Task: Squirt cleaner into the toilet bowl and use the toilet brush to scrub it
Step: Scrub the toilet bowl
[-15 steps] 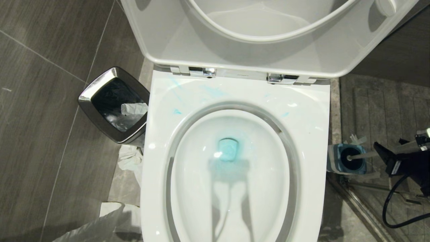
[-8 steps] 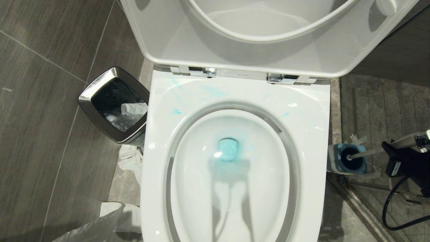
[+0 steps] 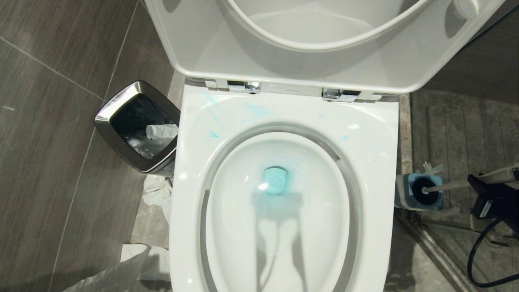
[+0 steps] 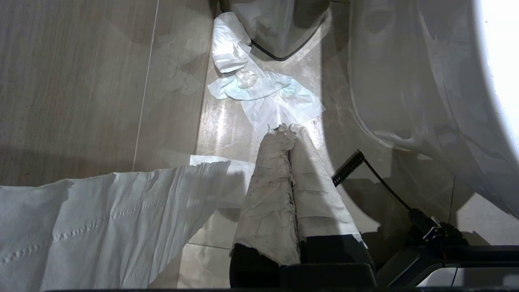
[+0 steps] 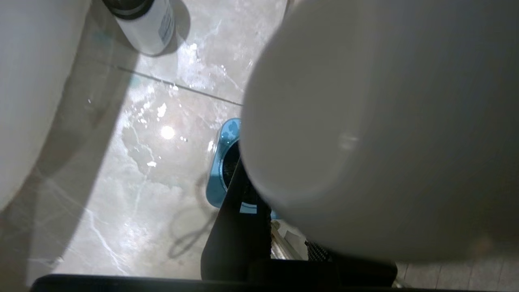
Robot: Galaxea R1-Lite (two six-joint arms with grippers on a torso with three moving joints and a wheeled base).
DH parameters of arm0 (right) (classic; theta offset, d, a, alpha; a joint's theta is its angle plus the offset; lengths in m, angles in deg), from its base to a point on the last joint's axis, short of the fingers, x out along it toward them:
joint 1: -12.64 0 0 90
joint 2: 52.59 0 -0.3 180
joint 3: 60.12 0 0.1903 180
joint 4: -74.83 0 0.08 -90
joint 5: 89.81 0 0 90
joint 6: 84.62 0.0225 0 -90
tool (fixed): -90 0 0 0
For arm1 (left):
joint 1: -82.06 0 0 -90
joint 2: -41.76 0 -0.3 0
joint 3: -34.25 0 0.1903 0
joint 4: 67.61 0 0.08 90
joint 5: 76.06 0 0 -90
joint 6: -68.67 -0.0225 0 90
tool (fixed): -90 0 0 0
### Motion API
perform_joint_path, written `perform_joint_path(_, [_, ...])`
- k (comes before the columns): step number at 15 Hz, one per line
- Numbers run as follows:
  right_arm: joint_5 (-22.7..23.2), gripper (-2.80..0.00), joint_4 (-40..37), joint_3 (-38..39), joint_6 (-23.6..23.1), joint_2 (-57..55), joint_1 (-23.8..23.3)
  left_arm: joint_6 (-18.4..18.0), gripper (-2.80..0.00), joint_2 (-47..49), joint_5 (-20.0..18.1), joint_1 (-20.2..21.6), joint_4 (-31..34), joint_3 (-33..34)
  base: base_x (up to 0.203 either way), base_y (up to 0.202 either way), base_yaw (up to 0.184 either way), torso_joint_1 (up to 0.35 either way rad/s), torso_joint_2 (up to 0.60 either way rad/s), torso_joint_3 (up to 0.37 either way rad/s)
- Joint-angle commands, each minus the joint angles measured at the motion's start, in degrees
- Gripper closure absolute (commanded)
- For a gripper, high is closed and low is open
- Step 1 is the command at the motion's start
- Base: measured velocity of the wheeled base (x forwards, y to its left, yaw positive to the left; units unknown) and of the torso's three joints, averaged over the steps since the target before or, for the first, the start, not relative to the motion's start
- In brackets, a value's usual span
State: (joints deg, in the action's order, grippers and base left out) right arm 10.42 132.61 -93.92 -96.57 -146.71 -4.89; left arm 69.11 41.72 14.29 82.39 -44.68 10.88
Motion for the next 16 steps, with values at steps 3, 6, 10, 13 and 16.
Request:
perform_joint_path(3, [0.2, 0.00, 0.6, -1.2, 2.8, 5.6, 0.0, 0.0, 0.00, 0.0, 0.0, 0.0, 0.0, 0.4, 0.000, 0.000, 0.000, 0.000, 0.00, 0.000])
perform_joint_path(6, [0.7, 0.00, 0.0, -1.9, 3.4, 8.5, 0.0, 0.0, 0.00, 0.0, 0.0, 0.0, 0.0, 0.4, 0.000, 0.000, 0.000, 0.000, 0.00, 0.000])
perform_joint_path(10, [3.6, 0.00, -8.1, -4.4, 4.6, 15.7, 0.0, 0.0, 0.00, 0.0, 0.0, 0.0, 0.0, 0.4, 0.000, 0.000, 0.000, 0.000, 0.00, 0.000])
perform_joint_path(13, [5.4, 0.00, -29.3, -16.4, 5.9, 23.0, 0.0, 0.0, 0.00, 0.0, 0.0, 0.0, 0.0, 0.4, 0.000, 0.000, 0.000, 0.000, 0.00, 0.000])
perform_joint_path(16, [7.5, 0.00, -50.1, -29.7, 6.5, 27.4, 0.0, 0.0, 0.00, 0.0, 0.0, 0.0, 0.0, 0.4, 0.000, 0.000, 0.000, 0.000, 0.00, 0.000])
